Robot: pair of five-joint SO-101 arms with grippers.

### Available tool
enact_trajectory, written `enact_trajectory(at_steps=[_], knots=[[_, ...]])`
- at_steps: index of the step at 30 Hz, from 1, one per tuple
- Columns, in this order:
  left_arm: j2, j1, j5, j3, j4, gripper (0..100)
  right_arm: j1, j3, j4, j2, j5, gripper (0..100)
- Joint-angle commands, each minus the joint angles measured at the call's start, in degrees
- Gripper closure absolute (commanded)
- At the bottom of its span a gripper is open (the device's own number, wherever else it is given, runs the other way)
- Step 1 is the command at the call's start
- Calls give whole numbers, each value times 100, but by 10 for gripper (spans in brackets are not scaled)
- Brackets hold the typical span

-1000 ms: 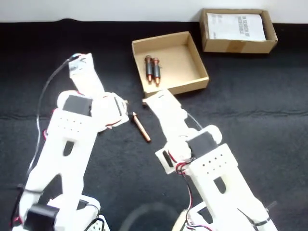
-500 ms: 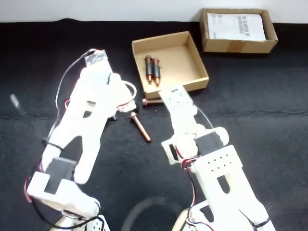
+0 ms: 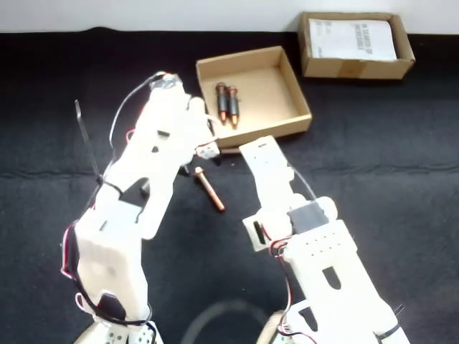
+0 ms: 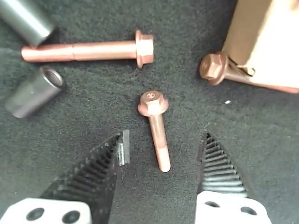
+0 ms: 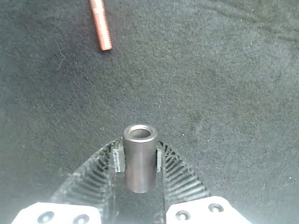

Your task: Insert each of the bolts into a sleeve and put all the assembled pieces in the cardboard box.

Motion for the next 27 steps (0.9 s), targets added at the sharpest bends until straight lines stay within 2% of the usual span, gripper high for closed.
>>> enact_trajectory(at_steps=[1,9,17,24,27], knots=[[338,48,26,-725,422,755,57,-31,-92,-189,9,992],[1262,31,229,-1701,1292,755,57,-31,-101,-189,9,992],[1771,13,229,-1842,1266,755,66,-40,-101,-198,-18,992],[2360,-110,229,-2396,1266,756,453,-40,-92,-198,0,992],[2651,-154,220,-2756,1275,838,470,-40,-75,-198,-9,992]])
